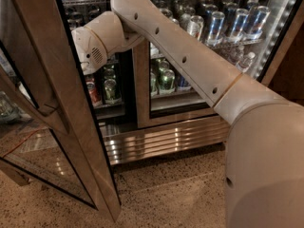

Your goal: Open left fridge door

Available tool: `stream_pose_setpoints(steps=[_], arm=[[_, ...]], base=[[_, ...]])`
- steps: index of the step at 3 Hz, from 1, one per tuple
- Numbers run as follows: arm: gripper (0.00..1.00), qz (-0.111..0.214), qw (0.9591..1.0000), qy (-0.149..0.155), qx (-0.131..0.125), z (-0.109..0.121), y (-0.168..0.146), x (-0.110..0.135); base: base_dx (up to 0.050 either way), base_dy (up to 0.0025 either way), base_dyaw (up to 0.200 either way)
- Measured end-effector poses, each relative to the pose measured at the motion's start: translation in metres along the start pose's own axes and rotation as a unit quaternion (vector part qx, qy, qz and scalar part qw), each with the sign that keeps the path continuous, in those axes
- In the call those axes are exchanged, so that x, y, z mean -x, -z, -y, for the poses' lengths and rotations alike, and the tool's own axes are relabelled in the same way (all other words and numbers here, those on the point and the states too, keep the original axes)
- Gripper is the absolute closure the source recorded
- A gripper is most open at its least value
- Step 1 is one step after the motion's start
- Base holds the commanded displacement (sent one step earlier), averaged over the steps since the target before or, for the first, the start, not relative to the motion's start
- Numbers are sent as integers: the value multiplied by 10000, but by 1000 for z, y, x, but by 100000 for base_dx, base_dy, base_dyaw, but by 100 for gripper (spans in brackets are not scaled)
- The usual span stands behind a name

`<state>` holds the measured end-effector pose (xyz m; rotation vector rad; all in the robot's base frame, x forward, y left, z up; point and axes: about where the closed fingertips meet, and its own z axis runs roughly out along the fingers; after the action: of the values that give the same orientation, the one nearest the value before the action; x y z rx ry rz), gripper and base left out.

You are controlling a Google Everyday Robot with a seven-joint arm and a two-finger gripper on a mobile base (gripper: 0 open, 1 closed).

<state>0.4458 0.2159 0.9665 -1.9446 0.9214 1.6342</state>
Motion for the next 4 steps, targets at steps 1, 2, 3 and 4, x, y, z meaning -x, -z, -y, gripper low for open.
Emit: stream_pose_setpoints(steps=[1, 2, 3, 4], arm=[[100, 0, 10000, 0, -2, 0, 0, 0], [100, 2, 9999, -15, -140, 0, 3, 0], [100, -392, 9613, -374, -2700, -58, 72, -12], [100, -391, 9613, -374, -2701, -58, 72, -12]], base=[[0, 0, 0], [0, 0, 0], [13, -17, -9208], [0, 0, 0]])
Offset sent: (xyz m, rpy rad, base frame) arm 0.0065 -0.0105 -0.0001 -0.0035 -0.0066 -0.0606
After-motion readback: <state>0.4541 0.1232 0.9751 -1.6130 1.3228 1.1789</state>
